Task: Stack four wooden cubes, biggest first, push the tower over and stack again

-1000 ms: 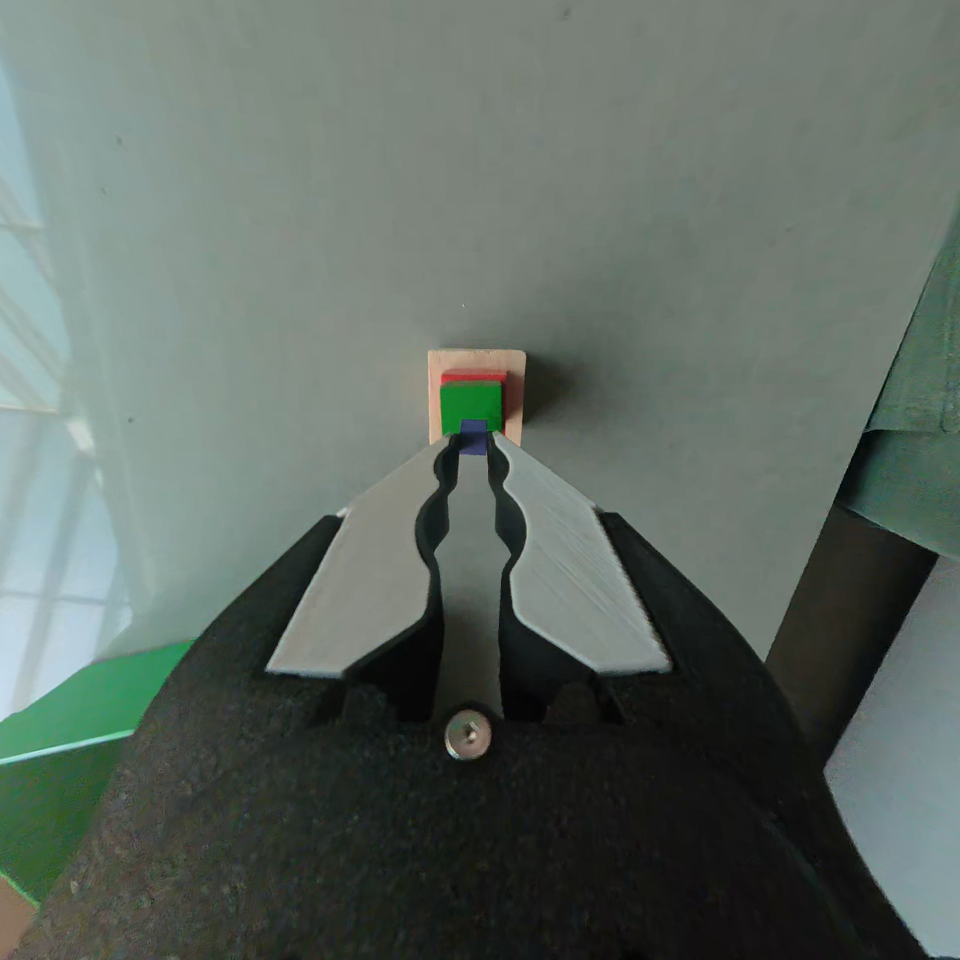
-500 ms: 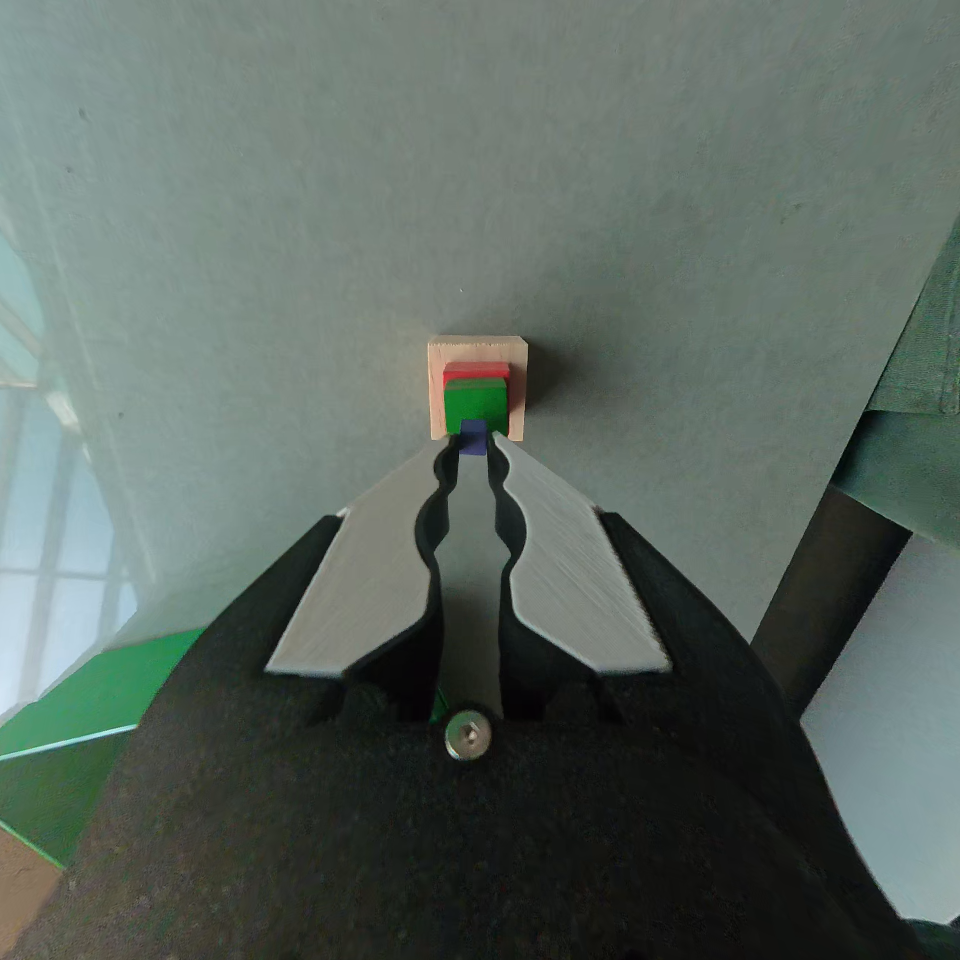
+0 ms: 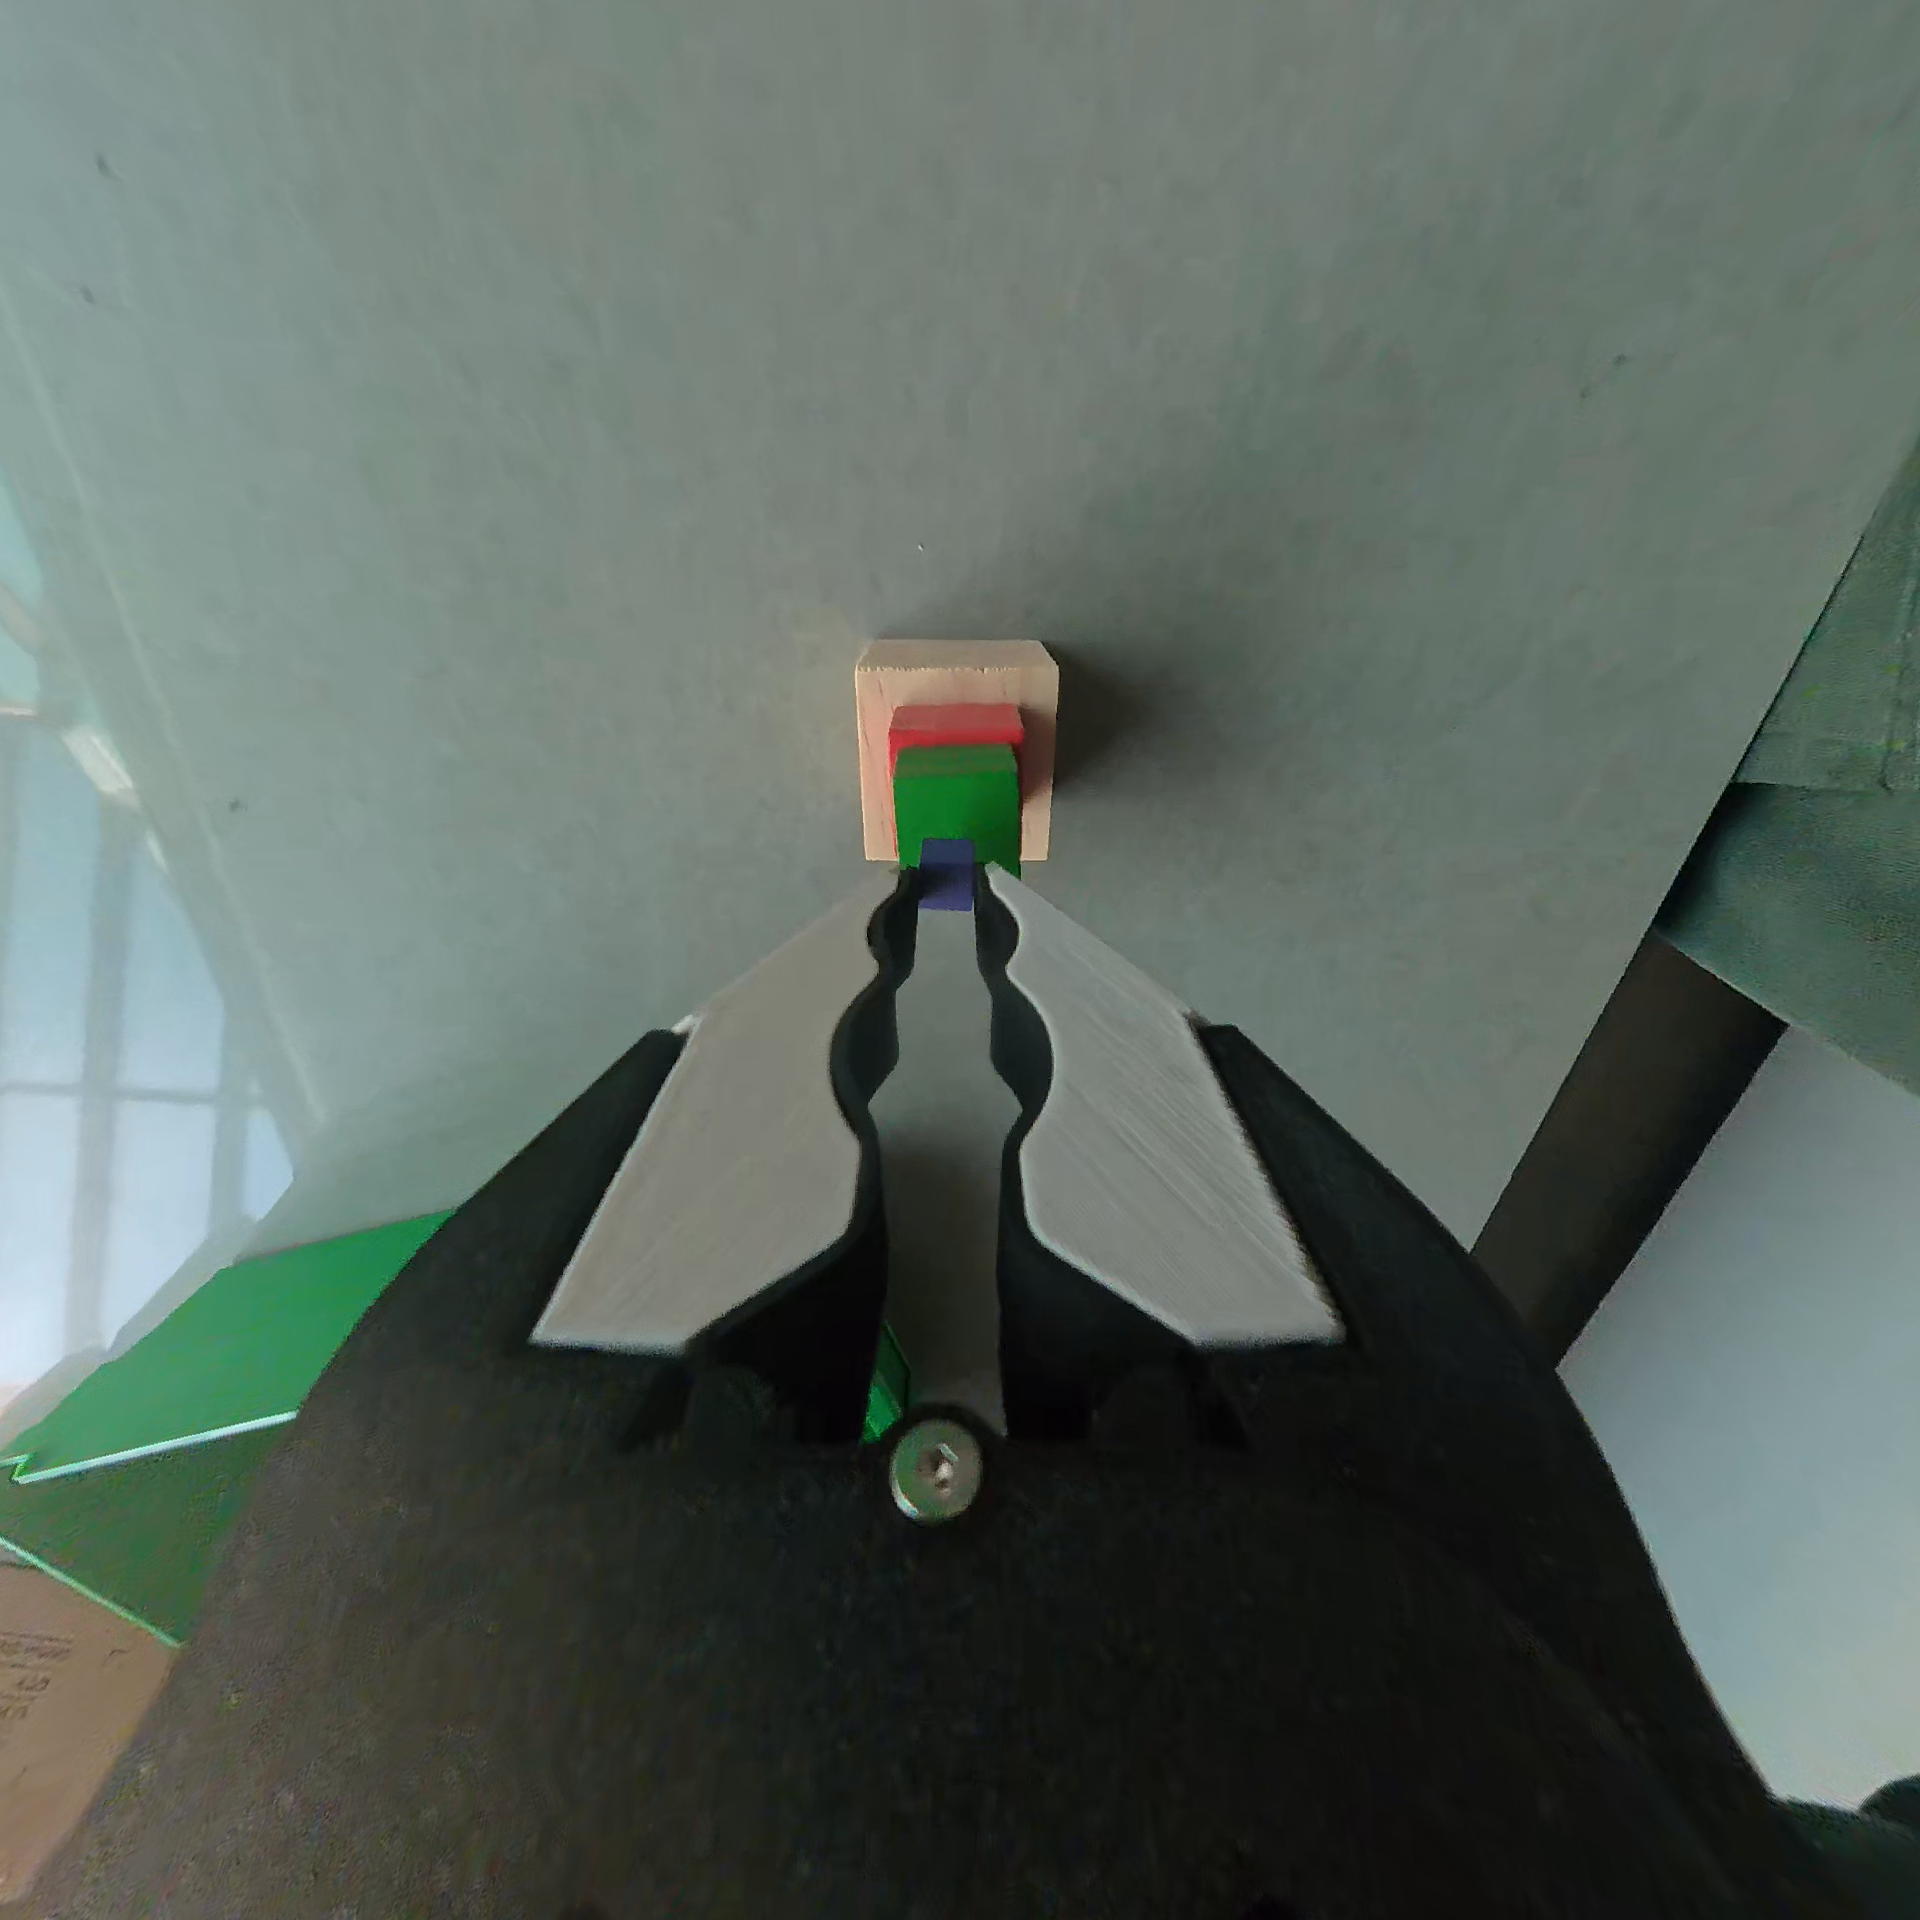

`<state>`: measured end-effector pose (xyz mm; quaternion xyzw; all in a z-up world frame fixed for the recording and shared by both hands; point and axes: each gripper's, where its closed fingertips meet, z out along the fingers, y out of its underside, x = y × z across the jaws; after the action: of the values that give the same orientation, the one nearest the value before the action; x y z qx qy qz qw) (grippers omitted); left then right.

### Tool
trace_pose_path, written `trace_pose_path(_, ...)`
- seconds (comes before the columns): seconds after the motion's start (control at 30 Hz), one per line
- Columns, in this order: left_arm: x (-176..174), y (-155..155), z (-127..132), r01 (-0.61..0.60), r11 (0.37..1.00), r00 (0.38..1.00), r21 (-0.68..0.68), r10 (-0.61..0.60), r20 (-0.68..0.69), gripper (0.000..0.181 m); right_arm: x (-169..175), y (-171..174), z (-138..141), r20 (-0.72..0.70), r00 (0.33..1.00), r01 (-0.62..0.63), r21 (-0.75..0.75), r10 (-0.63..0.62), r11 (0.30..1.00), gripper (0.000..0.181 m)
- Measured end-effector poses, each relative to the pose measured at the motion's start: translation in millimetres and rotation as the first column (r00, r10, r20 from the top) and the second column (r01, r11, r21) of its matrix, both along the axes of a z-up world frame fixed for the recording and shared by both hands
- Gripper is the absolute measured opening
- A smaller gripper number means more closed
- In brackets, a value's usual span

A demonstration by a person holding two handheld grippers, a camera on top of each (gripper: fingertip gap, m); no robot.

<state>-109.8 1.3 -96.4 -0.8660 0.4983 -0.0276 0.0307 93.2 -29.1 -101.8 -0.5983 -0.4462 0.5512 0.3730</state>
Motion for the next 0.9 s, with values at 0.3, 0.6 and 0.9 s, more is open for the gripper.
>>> trace_pose_path(0.3,2.3,-0.7,-3.6,0.003,1.000,1.000,-0.029,-0.004,-0.022,0.009,1.7,2.3,-5.2,0.003,1.000,0.000,-0.009,0.000,1.000,0.046)
trace_pose_path(0.6,4.1,1.5,-5.0,0.004,1.000,0.999,-0.031,-0.005,-0.032,0.009,5.3,6.4,-7.5,0.002,1.000,0.004,-0.018,-0.004,1.000,0.046)
trace_pose_path(0.9,4.2,1.1,-5.2,0.005,0.999,0.999,-0.034,-0.006,-0.039,0.010,5.2,7.6,-9.1,0.001,1.000,0.001,-0.022,-0.001,1.000,0.046)
